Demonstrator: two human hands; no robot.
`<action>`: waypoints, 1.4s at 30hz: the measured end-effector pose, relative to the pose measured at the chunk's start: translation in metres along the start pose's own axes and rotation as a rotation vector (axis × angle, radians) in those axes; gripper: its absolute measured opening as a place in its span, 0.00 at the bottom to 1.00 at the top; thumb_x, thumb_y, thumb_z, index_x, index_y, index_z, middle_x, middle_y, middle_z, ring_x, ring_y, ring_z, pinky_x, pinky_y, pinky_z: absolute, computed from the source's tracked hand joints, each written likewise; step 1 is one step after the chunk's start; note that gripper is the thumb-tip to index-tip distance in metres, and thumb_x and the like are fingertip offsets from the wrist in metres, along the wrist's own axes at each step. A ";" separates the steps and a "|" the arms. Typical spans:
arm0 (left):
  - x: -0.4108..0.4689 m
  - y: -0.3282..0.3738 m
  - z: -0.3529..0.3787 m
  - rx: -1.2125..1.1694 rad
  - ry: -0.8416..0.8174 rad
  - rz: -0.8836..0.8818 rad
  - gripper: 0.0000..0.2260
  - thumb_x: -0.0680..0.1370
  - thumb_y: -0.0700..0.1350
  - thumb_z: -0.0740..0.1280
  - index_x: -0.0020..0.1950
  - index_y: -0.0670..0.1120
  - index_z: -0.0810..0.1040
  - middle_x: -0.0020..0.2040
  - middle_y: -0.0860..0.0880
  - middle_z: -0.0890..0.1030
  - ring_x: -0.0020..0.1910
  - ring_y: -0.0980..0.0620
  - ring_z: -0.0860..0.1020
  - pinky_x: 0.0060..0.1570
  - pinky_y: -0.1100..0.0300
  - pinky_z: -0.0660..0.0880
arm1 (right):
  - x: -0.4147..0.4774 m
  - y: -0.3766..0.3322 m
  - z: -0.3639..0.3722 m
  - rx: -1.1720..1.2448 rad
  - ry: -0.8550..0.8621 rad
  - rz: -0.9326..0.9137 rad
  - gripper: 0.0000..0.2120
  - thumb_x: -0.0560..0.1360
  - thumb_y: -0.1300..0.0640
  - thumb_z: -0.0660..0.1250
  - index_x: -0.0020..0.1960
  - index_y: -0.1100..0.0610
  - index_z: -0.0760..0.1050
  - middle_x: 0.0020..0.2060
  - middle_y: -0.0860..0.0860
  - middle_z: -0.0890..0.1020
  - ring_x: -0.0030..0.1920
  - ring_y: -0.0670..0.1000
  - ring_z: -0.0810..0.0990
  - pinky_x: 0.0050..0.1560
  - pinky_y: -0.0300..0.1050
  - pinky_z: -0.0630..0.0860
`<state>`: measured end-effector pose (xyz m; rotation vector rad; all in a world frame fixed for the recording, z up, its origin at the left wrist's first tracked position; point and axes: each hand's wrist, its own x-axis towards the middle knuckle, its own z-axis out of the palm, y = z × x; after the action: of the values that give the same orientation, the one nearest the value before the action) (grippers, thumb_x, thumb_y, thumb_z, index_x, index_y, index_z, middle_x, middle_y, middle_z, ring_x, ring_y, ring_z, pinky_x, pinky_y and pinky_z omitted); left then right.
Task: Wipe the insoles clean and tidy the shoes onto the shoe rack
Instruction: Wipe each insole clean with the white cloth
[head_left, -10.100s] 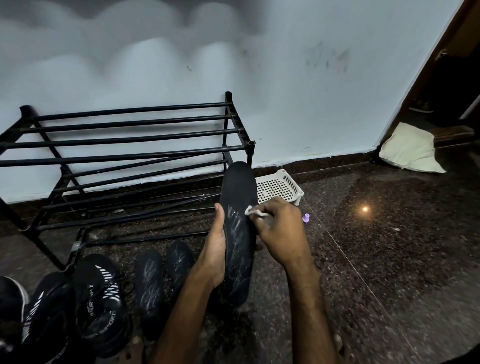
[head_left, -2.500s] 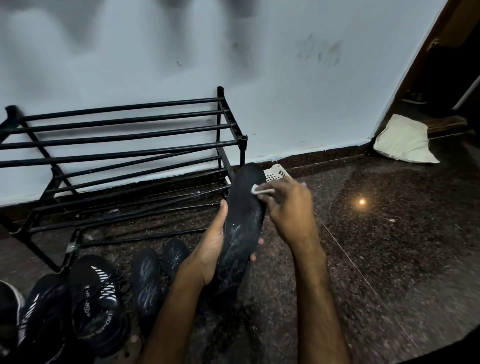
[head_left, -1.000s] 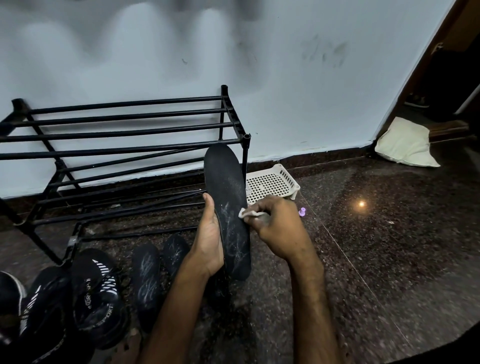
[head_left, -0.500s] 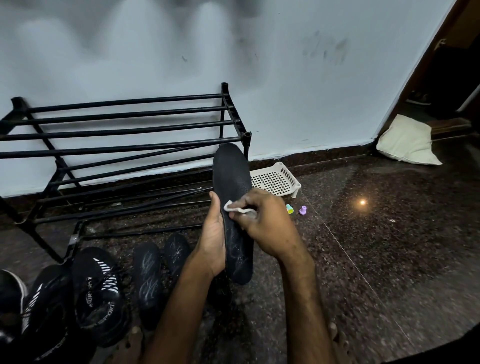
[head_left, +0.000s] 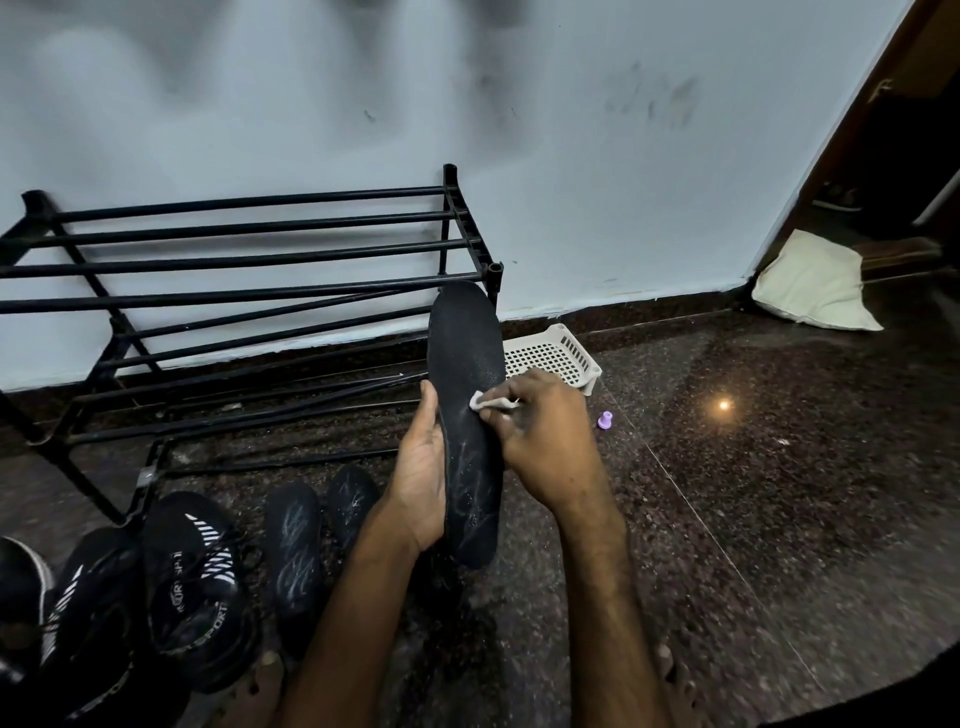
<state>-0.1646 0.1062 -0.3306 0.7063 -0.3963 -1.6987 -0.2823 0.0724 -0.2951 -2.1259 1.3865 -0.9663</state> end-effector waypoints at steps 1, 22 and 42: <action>0.000 -0.001 0.000 0.000 -0.002 -0.003 0.32 0.80 0.65 0.52 0.65 0.40 0.77 0.55 0.40 0.83 0.54 0.46 0.83 0.55 0.54 0.80 | 0.001 -0.003 0.002 0.021 0.021 -0.019 0.06 0.72 0.59 0.75 0.49 0.55 0.84 0.45 0.46 0.81 0.48 0.45 0.78 0.51 0.37 0.76; 0.004 -0.001 -0.014 -0.039 0.004 -0.027 0.33 0.79 0.66 0.54 0.66 0.40 0.77 0.54 0.38 0.83 0.53 0.43 0.83 0.51 0.51 0.81 | -0.001 -0.009 -0.002 0.137 -0.270 -0.060 0.05 0.70 0.57 0.76 0.46 0.53 0.85 0.41 0.45 0.81 0.43 0.43 0.78 0.54 0.45 0.76; 0.003 0.000 -0.020 -0.087 -0.011 0.022 0.31 0.80 0.64 0.55 0.65 0.40 0.78 0.61 0.39 0.80 0.58 0.43 0.80 0.60 0.50 0.77 | -0.001 -0.001 0.005 0.064 -0.129 -0.002 0.07 0.71 0.57 0.76 0.48 0.52 0.85 0.44 0.45 0.82 0.46 0.43 0.78 0.61 0.51 0.75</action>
<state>-0.1523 0.1049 -0.3463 0.6273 -0.3342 -1.6889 -0.2779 0.0734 -0.2984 -2.1036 1.2748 -0.8466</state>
